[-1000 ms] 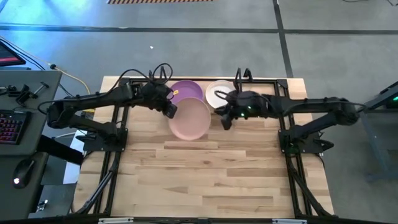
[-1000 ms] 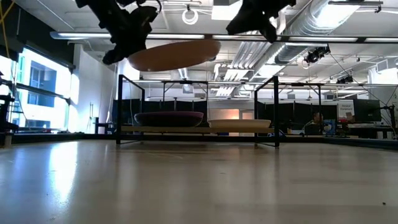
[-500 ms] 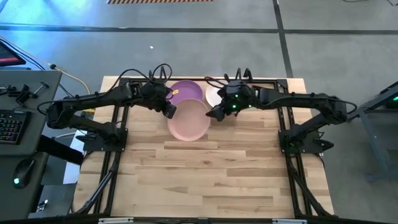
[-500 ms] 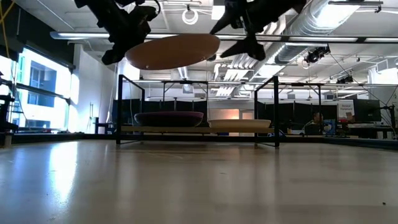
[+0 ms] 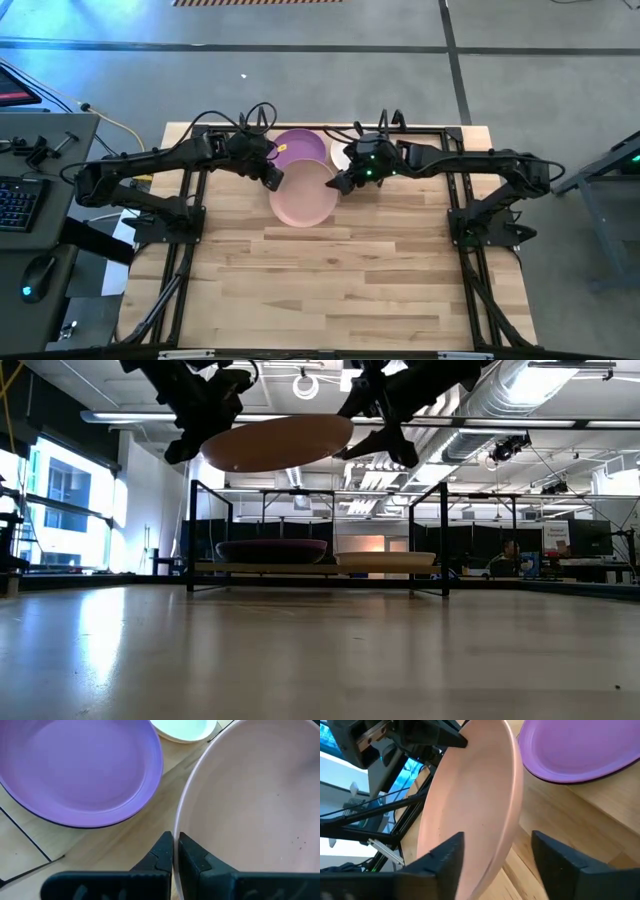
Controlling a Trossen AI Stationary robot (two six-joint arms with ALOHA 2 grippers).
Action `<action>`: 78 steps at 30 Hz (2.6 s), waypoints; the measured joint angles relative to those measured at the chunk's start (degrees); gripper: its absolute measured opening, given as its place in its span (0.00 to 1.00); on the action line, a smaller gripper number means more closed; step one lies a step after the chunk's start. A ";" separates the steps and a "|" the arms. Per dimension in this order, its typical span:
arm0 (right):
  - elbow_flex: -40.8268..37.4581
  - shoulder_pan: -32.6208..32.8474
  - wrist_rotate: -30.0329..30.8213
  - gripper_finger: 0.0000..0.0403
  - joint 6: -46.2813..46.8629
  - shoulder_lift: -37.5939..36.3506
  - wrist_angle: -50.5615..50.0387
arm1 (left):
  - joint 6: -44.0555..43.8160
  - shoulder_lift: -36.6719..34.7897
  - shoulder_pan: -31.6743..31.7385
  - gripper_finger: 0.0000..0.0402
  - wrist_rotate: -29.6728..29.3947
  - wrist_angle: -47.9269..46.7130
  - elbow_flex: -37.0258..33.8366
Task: Place and stack plates onto a shelf
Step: Stack the pink plate on the white plate on the shelf
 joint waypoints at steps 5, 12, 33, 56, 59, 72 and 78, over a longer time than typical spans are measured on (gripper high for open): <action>0.00 0.26 0.19 0.26 -0.33 0.00 -0.11 | 0.00 0.00 0.00 0.00 0.00 0.15 0.00; -0.11 0.07 2.58 0.03 0.19 0.01 -1.95 | -0.24 0.00 -0.02 0.00 -0.05 0.97 0.00; 1.80 -3.22 -0.81 0.00 -1.10 -0.63 -5.95 | 6.69 -15.40 0.96 0.19 3.73 -2.68 0.04; 25.44 -22.64 15.49 0.00 -18.11 10.77 -34.25 | 7.63 -35.33 0.72 0.01 -4.00 1.72 -9.59; 27.63 -22.60 17.20 0.00 -19.54 13.56 -36.98 | 7.43 -35.31 0.72 0.00 -2.70 1.81 -9.75; 30.16 -23.04 21.44 0.00 -20.56 16.00 -41.74 | 7.04 -35.32 0.72 0.00 -2.54 1.79 -9.75; 30.16 -22.42 17.23 0.00 -18.46 15.59 -38.99 | 7.03 -35.31 0.72 0.00 -1.64 1.77 -9.75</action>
